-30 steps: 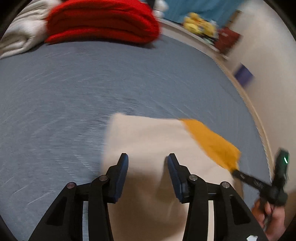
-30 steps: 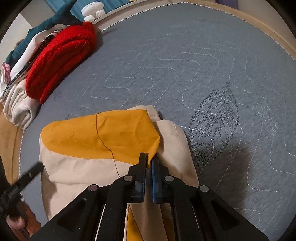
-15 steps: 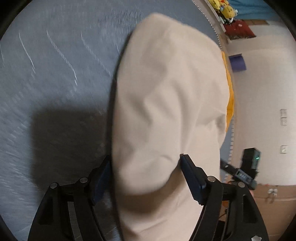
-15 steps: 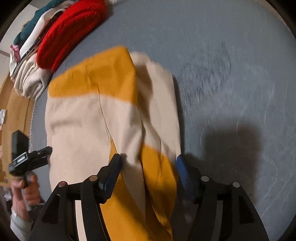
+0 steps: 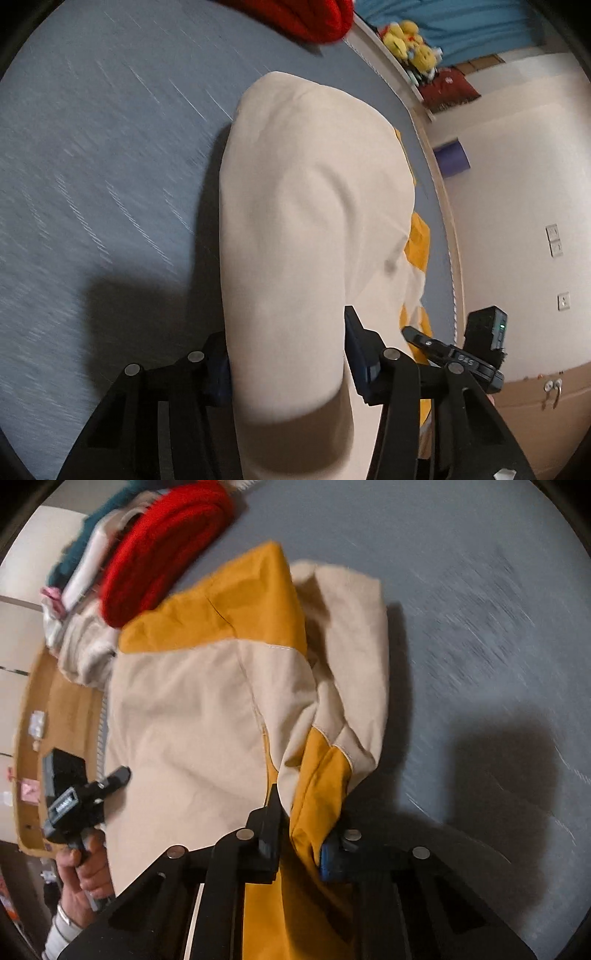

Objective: Fold large clothes

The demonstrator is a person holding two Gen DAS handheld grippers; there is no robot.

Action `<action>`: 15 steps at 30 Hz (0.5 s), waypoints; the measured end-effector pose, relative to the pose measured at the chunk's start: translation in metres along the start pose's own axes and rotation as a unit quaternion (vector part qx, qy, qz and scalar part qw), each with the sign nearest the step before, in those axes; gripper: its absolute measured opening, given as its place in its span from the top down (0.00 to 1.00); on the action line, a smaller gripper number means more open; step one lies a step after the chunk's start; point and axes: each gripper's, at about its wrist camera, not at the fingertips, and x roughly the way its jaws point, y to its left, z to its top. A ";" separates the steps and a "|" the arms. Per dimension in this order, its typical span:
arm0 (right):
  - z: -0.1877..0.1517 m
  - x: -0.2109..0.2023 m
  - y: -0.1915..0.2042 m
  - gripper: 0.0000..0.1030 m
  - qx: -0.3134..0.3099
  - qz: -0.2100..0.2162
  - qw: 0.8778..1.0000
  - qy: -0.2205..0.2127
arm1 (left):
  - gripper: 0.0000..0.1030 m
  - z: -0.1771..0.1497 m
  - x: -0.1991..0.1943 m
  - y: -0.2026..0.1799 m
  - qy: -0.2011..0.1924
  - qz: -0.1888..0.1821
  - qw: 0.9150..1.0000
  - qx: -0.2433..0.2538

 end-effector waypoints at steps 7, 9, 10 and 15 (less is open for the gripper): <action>0.006 0.022 0.048 0.85 -0.030 0.005 1.000 -0.007 | 0.49 0.008 -0.027 0.044 -0.007 0.063 0.998 -0.022; 0.003 0.020 0.044 0.85 -0.026 -0.006 1.000 -0.001 | 0.47 0.004 -0.045 0.044 -0.024 0.068 0.997 -0.018; 0.002 0.020 0.043 0.85 -0.025 -0.013 1.000 0.000 | 0.47 0.001 -0.052 0.042 -0.026 0.067 0.997 -0.010; 0.001 0.012 0.054 0.78 -0.031 -0.062 0.997 -0.015 | 0.47 -0.032 -0.035 0.000 0.036 0.046 0.995 0.083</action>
